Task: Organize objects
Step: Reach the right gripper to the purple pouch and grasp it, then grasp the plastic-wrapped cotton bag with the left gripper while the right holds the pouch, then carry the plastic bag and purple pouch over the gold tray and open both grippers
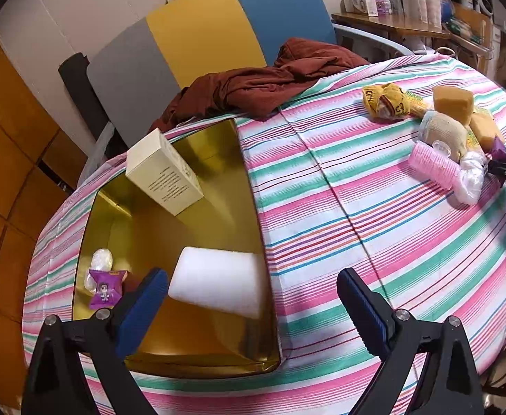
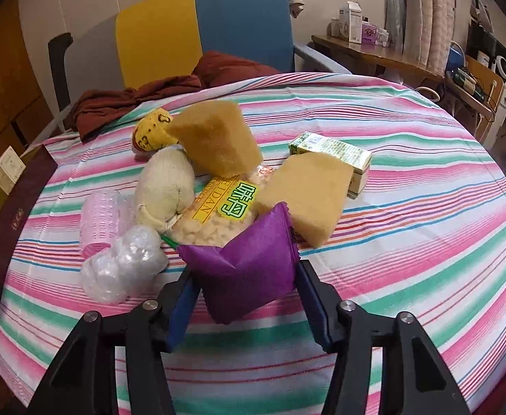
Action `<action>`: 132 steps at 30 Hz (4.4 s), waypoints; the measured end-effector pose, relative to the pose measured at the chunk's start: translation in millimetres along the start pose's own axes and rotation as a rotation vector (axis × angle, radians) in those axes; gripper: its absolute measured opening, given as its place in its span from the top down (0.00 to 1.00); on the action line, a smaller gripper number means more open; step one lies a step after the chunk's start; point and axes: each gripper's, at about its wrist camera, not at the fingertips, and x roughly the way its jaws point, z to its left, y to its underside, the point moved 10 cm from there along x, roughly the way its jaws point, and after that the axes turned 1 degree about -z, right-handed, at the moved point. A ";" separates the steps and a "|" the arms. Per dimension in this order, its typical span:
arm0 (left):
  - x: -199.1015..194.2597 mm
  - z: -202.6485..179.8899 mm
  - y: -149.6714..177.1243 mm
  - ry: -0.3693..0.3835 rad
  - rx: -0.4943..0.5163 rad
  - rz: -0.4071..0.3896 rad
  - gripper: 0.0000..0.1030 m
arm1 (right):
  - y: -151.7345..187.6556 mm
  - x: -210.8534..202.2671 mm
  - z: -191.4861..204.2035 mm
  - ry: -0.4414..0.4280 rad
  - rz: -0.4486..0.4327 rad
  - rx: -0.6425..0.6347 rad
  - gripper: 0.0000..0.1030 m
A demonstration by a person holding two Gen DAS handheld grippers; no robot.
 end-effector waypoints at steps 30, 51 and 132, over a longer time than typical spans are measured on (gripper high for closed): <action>13.1 -83.4 -61.4 0.051 0.119 -0.010 0.04 | 19.7 -23.1 -19.3 0.166 -0.050 0.038 0.53; -0.7 -203.7 -89.6 0.341 0.324 -0.049 0.04 | 42.0 -67.1 -42.6 0.087 -0.108 0.201 0.70; 56.9 -167.6 -43.7 0.410 0.083 0.279 0.42 | 61.8 -58.0 -8.5 -0.011 -0.092 0.201 0.70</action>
